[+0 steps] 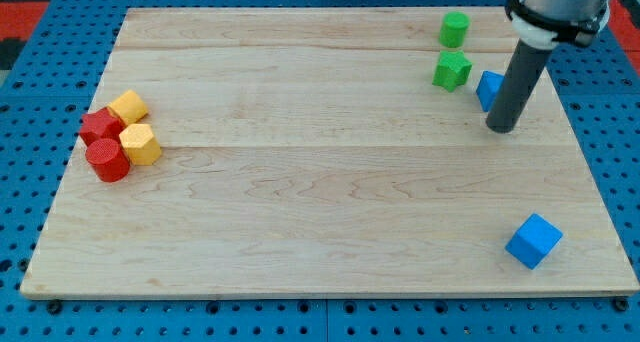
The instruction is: Push the blue triangle left a bit
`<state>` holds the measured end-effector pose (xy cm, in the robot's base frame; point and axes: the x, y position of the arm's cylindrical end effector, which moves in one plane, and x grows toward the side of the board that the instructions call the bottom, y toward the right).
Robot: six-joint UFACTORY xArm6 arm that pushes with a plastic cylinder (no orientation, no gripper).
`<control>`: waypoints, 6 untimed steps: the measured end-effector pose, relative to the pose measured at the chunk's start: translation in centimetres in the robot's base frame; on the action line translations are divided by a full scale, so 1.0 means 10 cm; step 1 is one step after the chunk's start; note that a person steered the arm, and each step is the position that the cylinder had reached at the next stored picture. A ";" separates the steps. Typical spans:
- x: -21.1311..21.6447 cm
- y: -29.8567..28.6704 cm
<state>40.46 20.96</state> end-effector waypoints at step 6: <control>-0.64 -0.30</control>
